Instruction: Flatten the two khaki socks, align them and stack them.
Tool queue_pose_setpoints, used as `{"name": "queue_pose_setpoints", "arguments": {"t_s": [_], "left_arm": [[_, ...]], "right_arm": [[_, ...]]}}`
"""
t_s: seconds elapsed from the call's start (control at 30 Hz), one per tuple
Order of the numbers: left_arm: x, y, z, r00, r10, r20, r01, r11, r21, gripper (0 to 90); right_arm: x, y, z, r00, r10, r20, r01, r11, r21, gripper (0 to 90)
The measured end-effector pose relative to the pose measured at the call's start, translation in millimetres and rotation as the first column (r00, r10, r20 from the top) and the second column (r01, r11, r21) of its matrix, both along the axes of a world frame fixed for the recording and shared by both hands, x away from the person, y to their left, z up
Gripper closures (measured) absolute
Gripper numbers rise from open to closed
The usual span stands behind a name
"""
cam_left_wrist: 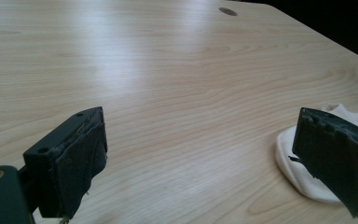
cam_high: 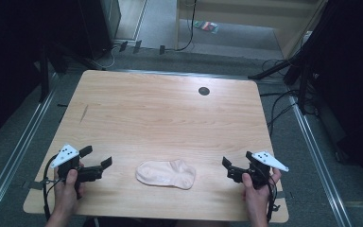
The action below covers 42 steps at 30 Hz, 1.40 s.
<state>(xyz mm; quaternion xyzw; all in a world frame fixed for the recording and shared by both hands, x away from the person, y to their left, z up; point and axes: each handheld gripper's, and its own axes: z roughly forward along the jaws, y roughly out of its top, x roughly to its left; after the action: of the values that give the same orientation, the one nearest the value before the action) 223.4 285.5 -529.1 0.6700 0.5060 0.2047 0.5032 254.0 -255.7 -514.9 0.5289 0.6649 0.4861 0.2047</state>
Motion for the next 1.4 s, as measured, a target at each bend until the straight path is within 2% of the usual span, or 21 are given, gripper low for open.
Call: {"name": "queue_pose_setpoints", "arguments": {"t_s": [0.07,0.13,0.2,0.37,0.57,0.6,0.7,0.77,0.9,0.97,1.03,1.07,1.13,1.2,1.3,1.4], "left_arm": [[0.8,6.7,-0.9,0.9998,0.018,-0.003,-0.018,0.9998,0.004,3.1],[1.3,12.2,-1.6,0.9992,0.04,0.004,-0.04,0.9989,0.025,3.1],[1.6,17.9,-2.2,0.9986,0.052,0.003,-0.052,0.9985,0.017,3.2],[1.6,33.2,-4.5,0.9963,0.086,-0.007,-0.085,0.9961,0.023,3.2],[-1.3,53.9,-6.9,0.988,0.155,-0.005,-0.154,0.9863,0.058,5.8],[-1.9,57.0,-7.6,0.987,0.16,-0.007,-0.16,0.9852,0.063,5.7],[-3.5,64.8,-9.2,0.9835,0.18,-0.014,-0.18,0.9826,0.047,5.7],[-5.1,67.4,-10.5,0.9832,0.181,-0.022,-0.18,0.9826,0.045,5.8],[-6.7,71.1,-13.5,0.9844,0.172,-0.037,-0.168,0.9822,0.084,5.8],[-6.8,74.6,-15.1,0.9828,0.18,-0.044,-0.176,0.9814,0.078,5.7],[-7.5,78.3,-17.3,0.9797,0.192,-0.058,-0.19,0.9806,0.049,5.7],[-8.8,79.6,-17.5,0.9806,0.186,-0.062,-0.184,0.9821,0.04,5.7],[-12.6,81.0,-18.1,0.9808,0.182,-0.069,-0.179,0.9824,0.054,5.7],[-15.3,82.9,-19.1,0.9818,0.176,-0.072,-0.174,0.9843,0.031,5.8],[-17.3,85.6,-19.4,0.9805,0.184,-0.07,-0.184,0.9829,0.002,5.7],[-17.5,84.3,-20.0,0.9813,0.184,-0.058,-0.184,0.983,0.002,5.7]], "right_arm": [[1.2,-9.0,-2.9,0.9998,-0.018,0.003,0.018,1.0,-0.01,0.0],[1.8,-11.7,-4.0,0.9997,-0.023,0.005,0.023,1.0,-0.016,0.0],[1.9,-16.8,-5.5,0.9991,-0.042,0.001,0.042,0.999,-0.029,0.0],[1.4,-31.9,-6.7,0.998,-0.061,-0.013,0.061,0.998,-0.01,0.0],[-4.1,-51.7,-8.9,0.9959,-0.091,-0.004,0.091,0.996,-0.021,0.0],[-4.6,-57.9,-10.7,0.9954,-0.095,-0.007,0.095,0.995,-0.005,0.0],[-4.5,-61.8,-12.1,0.9958,-0.091,-0.006,0.091,0.996,0.015,0.0],[-5.0,-62.8,-14.0,0.9965,-0.083,-0.01,0.083,0.997,0.004,0.0],[-8.7,-63.7,-18.2,0.9979,-0.061,-0.023,0.06,0.998,-0.031,0.0],[-11.6,-65.8,-18.7,0.9981,-0.055,-0.027,0.054,0.998,-0.031,0.0],[-15.2,-70.0,-19.5,0.9981,-0.056,-0.026,0.055,0.998,-0.037,0.0],[-20.3,-75.2,-21.9,0.9973,-0.064,-0.036,0.062,0.997,-0.047,0.0],[-23.0,-78.2,-23.8,0.9968,-0.068,-0.043,0.065,0.997,-0.049,0.0],[-27.4,-83.9,-27.6,0.995,-0.077,-0.062,0.074,0.996,-0.048,0.0],[-31.5,-89.5,-27.2,0.9949,-0.089,-0.048,0.089,0.996,0.0,0.0],[-31.8,-91.1,-28.8,0.9926,-0.109,-0.053,0.11,0.994,0.022,0.0]]}}
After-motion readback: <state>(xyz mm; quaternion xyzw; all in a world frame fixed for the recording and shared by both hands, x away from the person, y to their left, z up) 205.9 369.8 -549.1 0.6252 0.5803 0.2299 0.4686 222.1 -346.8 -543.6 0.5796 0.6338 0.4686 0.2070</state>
